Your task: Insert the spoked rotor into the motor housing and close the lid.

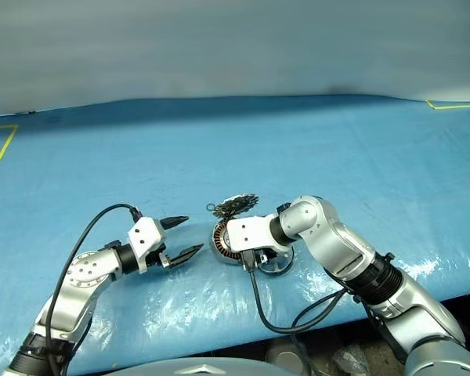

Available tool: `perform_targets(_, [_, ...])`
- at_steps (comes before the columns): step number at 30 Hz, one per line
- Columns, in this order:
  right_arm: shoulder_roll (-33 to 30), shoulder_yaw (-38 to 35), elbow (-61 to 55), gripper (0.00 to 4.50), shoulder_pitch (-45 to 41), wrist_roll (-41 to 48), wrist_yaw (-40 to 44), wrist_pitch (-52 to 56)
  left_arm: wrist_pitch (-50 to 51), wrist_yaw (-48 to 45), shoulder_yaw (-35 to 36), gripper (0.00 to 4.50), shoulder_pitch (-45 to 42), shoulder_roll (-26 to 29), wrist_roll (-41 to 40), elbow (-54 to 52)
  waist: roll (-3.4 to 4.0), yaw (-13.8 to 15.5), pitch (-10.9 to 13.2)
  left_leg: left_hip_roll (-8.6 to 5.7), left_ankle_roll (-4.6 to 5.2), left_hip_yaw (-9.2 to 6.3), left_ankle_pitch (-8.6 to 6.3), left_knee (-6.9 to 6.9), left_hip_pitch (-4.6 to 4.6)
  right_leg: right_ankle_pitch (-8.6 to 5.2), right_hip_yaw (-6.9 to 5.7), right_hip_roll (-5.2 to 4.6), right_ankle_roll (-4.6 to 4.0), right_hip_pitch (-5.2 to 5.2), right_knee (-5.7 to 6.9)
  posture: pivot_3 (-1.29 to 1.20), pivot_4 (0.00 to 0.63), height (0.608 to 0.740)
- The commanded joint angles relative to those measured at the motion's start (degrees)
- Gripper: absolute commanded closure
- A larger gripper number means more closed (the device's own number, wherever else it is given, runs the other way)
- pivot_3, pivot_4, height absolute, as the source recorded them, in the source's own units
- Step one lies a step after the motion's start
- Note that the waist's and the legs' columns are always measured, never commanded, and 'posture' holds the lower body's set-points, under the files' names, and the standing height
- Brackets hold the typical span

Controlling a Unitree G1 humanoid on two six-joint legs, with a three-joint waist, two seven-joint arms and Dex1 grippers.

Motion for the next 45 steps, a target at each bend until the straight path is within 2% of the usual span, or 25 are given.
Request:
perform_targets(1, [-0.8,0.3,-3.0,2.49,-0.6,1.1,1.5,3.4,-1.0,0.1,0.6,0.56,-0.2,0.2,-0.1,-0.4,0.00,0.1,0.0,-0.01,-0.01,-0.05,0.00,0.01,0.00,0.00,-0.04,-0.01,0.00,0.02,0.00,0.00,0.150,0.740])
perform_targets(9, [-1.6,3.4,-3.8,2.49,-1.2,-1.1,1.2,3.8,-1.3,0.3,-0.6,0.56,-0.5,-0.5,0.5,0.0,0.00,0.0,0.0,-0.02,-0.05,-0.15,0.03,0.02,0.00,-0.01,-0.15,-0.02,-0.01,0.07,0.00,0.00,0.150,0.740])
perform_targets(15, [-1.0,3.2,-0.8,2.49,-1.3,-3.5,-2.3,2.4,-1.5,0.1,-1.1,0.56,-0.7,-0.6,0.9,0.3,-0.01,-0.1,0.0,-0.03,-0.12,-0.21,0.08,0.02,0.01,-0.01,-0.19,-0.02,-0.01,0.10,0.01,0.00,0.150,0.740])
perform_targets(23, [2.4,0.7,-1.4,0.04,-1.9,0.1,-4.0,9.2,-1.7,0.2,-1.4,0.56,-0.4,-0.8,1.3,0.5,0.00,-0.1,0.0,-0.02,-0.25,-0.32,0.19,0.04,0.01,0.04,-0.23,0.02,-0.11,0.11,0.05,0.00,0.150,0.740])
perform_targets(29, [4.2,-2.0,-5.6,0.04,-1.6,7.4,-2.6,17.5,-1.6,0.1,-1.5,0.56,-0.2,-0.9,1.4,0.4,0.00,-0.1,0.0,-0.02,-0.25,-0.33,0.19,0.03,-0.01,0.04,-0.24,0.02,-0.12,0.08,0.04,0.00,0.150,0.740])
perform_targets(32, [4.9,-3.1,-5.8,0.04,-2.2,8.7,-4.8,20.5,-1.6,0.0,-1.6,0.56,-0.1,-1.0,1.5,0.5,0.01,-0.1,0.0,-0.01,-0.25,-0.38,0.19,0.03,-0.03,0.04,-0.29,0.02,-0.14,0.08,0.04,0.00,0.150,0.740])
perform_targets(40, [5.1,-5.3,-6.8,0.04,-2.6,12.6,-8.8,23.2,-1.8,-0.1,-1.9,0.56,-0.2,-1.1,1.6,1.0,0.02,-0.1,0.0,-0.03,-0.24,-0.41,0.19,0.03,-0.05,0.03,-0.31,0.00,-0.14,0.08,0.04,0.00,0.150,0.740])
perform_targets(45, [5.7,-10.3,-10.5,0.04,-2.1,19.2,-9.0,24.2,-1.9,-0.4,-1.8,0.56,-0.7,-1.0,1.5,1.0,0.05,-0.1,0.0,-0.03,-0.24,-0.41,0.18,0.03,-0.06,0.04,-0.31,0.01,-0.14,0.07,0.04,0.00,0.150,0.740])
